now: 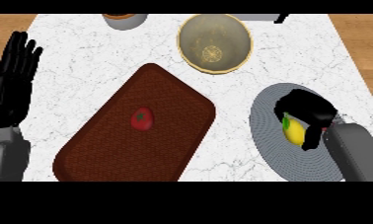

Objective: Pick the lemon from the placemat and place it in the bowl

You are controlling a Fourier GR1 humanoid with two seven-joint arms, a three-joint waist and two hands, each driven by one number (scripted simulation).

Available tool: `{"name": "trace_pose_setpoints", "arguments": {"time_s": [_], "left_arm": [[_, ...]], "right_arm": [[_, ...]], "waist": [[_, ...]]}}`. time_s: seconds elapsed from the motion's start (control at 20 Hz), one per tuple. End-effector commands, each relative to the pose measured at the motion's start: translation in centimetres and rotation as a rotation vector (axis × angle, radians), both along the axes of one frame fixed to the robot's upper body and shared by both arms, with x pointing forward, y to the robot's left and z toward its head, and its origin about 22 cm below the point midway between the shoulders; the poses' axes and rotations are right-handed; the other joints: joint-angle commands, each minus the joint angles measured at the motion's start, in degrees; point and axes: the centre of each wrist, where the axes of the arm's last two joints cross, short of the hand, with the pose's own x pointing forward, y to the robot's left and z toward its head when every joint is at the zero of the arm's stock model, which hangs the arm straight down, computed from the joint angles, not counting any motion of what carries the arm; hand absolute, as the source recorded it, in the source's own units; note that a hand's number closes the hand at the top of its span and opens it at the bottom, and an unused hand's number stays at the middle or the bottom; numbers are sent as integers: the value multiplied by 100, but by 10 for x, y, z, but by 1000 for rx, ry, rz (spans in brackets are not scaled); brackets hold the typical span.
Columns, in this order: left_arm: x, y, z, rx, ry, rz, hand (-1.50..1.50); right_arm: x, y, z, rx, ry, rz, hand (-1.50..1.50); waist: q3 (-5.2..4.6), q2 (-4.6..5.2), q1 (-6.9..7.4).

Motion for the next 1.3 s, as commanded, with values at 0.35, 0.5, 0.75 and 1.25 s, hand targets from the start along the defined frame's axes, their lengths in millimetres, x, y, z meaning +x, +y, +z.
{"name": "trace_pose_setpoints", "arguments": {"time_s": [0.35, 0.5, 0.75, 1.25], "left_arm": [[23, -31, 22, -1, -73, -123, 0], [28, -37, 25, -10, -71, -134, 0], [27, -39, 21, -2, -74, -129, 0], [31, -48, 9, -17, -51, -136, 0]], "right_arm": [[56, -122, 140, -2, -103, -323, 150], [57, -138, 161, 30, -147, -360, 150], [54, -158, 190, 125, -277, -416, 150], [72, -150, 250, 448, -363, -218, 150]], "waist": [[102, 421, 698], [111, 438, 743], [115, 404, 784], [85, 312, 705]]}}
